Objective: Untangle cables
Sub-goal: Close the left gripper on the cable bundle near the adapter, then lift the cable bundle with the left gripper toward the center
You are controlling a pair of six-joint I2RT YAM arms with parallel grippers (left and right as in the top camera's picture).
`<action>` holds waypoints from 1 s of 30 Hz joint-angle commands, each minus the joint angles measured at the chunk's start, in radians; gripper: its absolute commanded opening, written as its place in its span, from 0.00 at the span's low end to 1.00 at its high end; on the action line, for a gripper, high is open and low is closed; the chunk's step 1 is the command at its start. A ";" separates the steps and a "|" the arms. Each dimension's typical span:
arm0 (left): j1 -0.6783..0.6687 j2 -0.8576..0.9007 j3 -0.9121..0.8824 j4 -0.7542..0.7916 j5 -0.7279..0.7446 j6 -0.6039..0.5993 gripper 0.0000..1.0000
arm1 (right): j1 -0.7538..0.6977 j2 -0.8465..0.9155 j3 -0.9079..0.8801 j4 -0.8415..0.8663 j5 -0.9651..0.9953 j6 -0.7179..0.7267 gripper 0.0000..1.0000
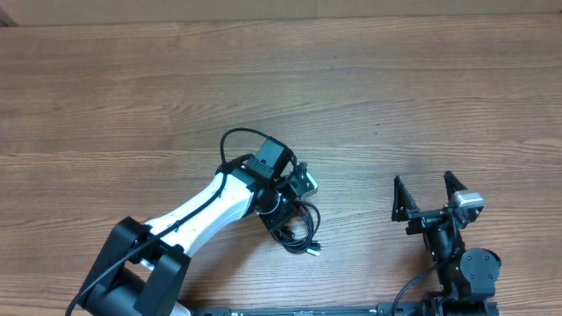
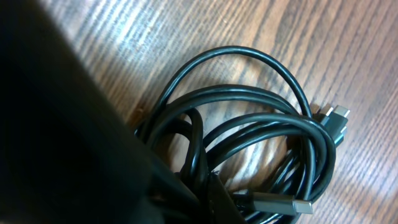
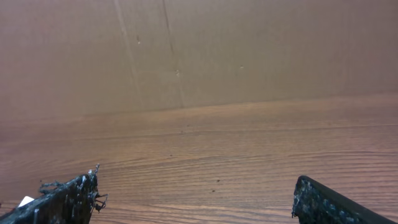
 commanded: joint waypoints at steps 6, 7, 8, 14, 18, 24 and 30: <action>0.001 0.014 -0.002 0.093 -0.018 -0.151 0.04 | -0.002 -0.003 -0.010 0.005 0.009 -0.002 1.00; 0.002 0.014 0.009 0.100 -0.018 -0.170 0.04 | -0.002 -0.003 -0.010 0.005 0.009 -0.002 1.00; 0.004 0.014 0.020 0.104 -0.018 -0.186 0.04 | -0.002 -0.003 -0.010 0.005 0.009 -0.002 1.00; 0.047 0.014 0.104 0.139 -0.021 -0.321 0.04 | -0.002 -0.003 -0.010 0.005 0.009 -0.002 1.00; 0.094 0.014 0.142 0.163 -0.018 -0.448 0.04 | -0.002 -0.003 -0.010 0.005 0.009 -0.002 1.00; 0.146 0.014 0.168 0.194 0.031 -0.628 0.04 | -0.002 -0.003 -0.010 0.005 0.009 -0.002 1.00; 0.164 0.014 0.169 0.233 0.131 -0.703 0.04 | -0.002 -0.003 -0.010 0.005 0.009 -0.002 1.00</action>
